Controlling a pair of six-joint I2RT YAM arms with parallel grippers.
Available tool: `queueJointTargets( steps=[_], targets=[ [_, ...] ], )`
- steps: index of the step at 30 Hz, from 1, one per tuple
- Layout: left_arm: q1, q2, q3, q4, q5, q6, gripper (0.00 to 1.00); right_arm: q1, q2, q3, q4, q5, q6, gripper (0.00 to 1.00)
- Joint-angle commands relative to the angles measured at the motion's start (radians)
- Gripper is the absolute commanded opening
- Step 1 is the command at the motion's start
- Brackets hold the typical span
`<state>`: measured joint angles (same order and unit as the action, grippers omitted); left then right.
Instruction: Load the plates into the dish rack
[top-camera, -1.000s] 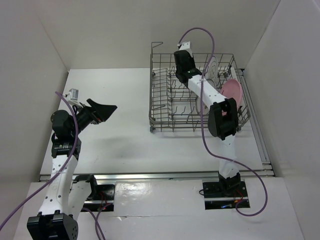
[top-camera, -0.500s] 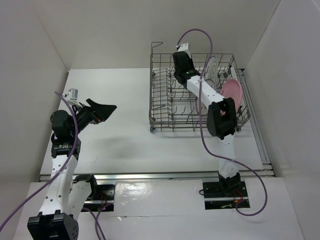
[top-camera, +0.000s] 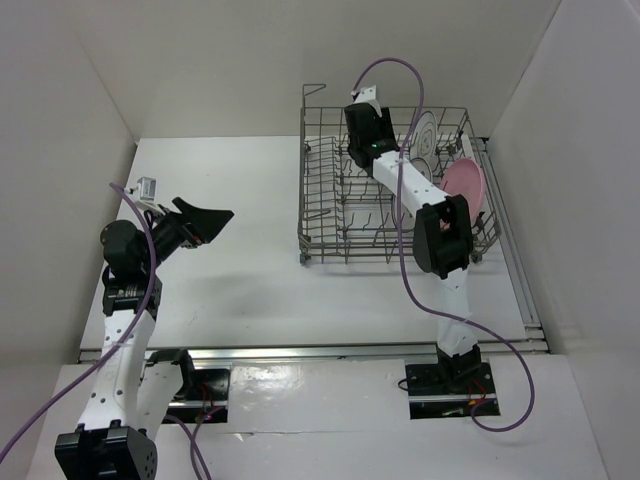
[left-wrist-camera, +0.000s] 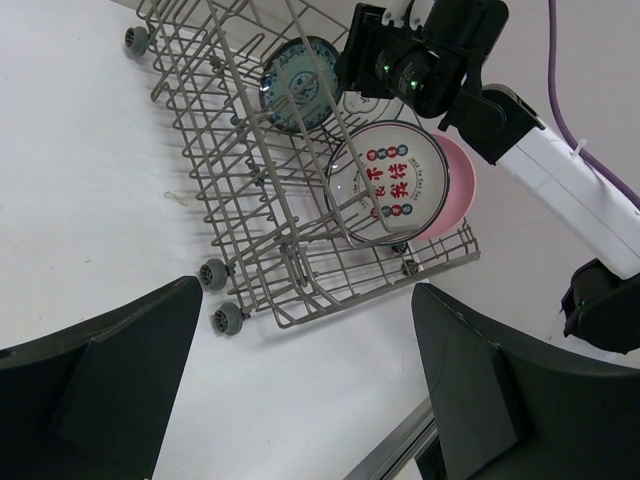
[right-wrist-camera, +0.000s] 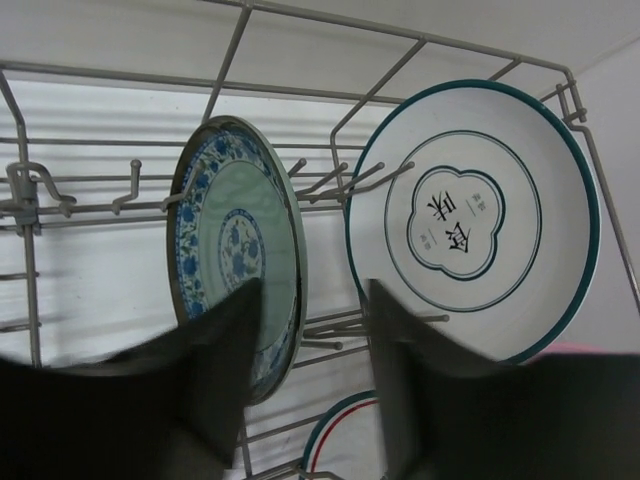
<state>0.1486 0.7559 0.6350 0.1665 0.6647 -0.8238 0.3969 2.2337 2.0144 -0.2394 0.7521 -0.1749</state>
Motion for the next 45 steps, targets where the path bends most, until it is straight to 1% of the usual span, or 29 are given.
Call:
queueJointTargets(
  steps=[1,2,3,4,5,8,9,11,12,14,15,16,18,19,20,23,25,26,28,29,31,32,35,39,41,45],
  targets=[
    [0.006,-0.004,0.012,0.068,0.026,-0.017,1.0,0.008,-0.04,0.067,0.035,0.026,-0.004,0.59],
    [0.006,-0.004,0.012,0.068,0.026,-0.017,1.0,0.008,-0.052,0.067,0.035,0.026,-0.005,0.66],
    [0.006,-0.004,0.012,0.068,0.026,-0.017,1.0,0.019,-0.083,0.067,0.035,0.026,-0.005,0.83],
    [0.006,-0.004,0.012,0.068,0.026,-0.017,1.0,0.029,-0.098,0.078,0.035,0.026,-0.015,0.9],
    [0.006,-0.004,0.012,0.068,0.026,-0.017,1.0,0.03,-0.115,0.078,0.035,0.035,-0.015,1.0],
    [0.006,0.005,0.012,0.039,0.004,-0.008,1.0,0.071,-0.198,0.087,0.003,0.035,-0.015,1.0],
    [0.015,0.005,0.026,0.028,0.004,0.001,1.0,0.092,-0.254,0.087,-0.041,0.02,-0.003,1.0],
    [0.016,0.016,0.058,-0.033,-0.039,0.029,1.0,0.115,-0.321,0.058,-0.098,-0.009,0.046,1.0],
    [0.016,0.028,0.074,-0.056,-0.048,0.041,1.0,0.141,-0.395,0.046,-0.163,-0.048,0.066,1.0],
    [0.016,0.048,0.136,-0.109,-0.062,0.078,1.0,0.172,-0.48,-0.017,-0.224,-0.072,0.133,1.0],
    [0.016,0.059,0.162,-0.177,-0.076,0.095,1.0,0.218,-0.572,-0.046,-0.265,-0.073,0.152,1.0],
    [0.016,0.078,0.219,-0.217,-0.088,0.124,1.0,0.25,-0.619,-0.075,-0.285,-0.06,0.17,1.0],
    [0.016,0.095,0.279,-0.292,-0.114,0.164,1.0,0.321,-0.71,-0.153,-0.325,-0.002,0.199,1.0],
    [0.016,0.095,0.34,-0.385,-0.132,0.185,1.0,0.388,-0.799,-0.176,-0.374,0.044,0.215,1.0],
    [0.016,0.095,0.362,-0.416,-0.183,0.21,1.0,0.419,-0.839,-0.209,-0.405,0.064,0.256,1.0],
    [0.016,0.085,0.437,-0.533,-0.247,0.261,1.0,0.523,-0.98,-0.241,-0.544,0.13,0.362,1.0],
    [0.016,0.065,0.45,-0.573,-0.293,0.261,1.0,0.577,-1.067,-0.275,-0.639,0.154,0.414,1.0],
    [0.016,0.056,0.45,-0.582,-0.303,0.261,1.0,0.589,-1.095,-0.292,-0.659,0.165,0.448,1.0],
    [0.016,0.014,0.436,-0.582,-0.303,0.261,1.0,0.589,-1.15,-0.35,-0.695,0.153,0.462,1.0],
    [0.016,-0.001,0.427,-0.582,-0.288,0.261,1.0,0.589,-1.208,-0.374,-0.695,0.135,0.462,1.0],
    [0.016,-0.029,0.427,-0.596,-0.287,0.27,1.0,0.589,-1.27,-0.445,-0.681,0.095,0.462,1.0],
    [0.016,-0.053,0.427,-0.596,-0.287,0.27,1.0,0.589,-1.327,-0.462,-0.669,0.07,0.462,1.0],
    [0.016,-0.063,0.451,-0.643,-0.298,0.288,1.0,0.568,-1.397,-0.502,-0.67,0.024,0.448,1.0],
    [0.016,-0.073,0.451,-0.653,-0.289,0.288,1.0,0.516,-1.453,-0.542,-0.67,-0.017,0.416,1.0],
    [0.016,-0.073,0.451,-0.664,-0.289,0.288,1.0,0.494,-1.462,-0.542,-0.679,-0.017,0.405,1.0],
    [0.016,-0.082,0.451,-0.664,-0.289,0.288,1.0,0.424,-1.484,-0.533,-0.681,-0.065,0.361,1.0]
  ],
)
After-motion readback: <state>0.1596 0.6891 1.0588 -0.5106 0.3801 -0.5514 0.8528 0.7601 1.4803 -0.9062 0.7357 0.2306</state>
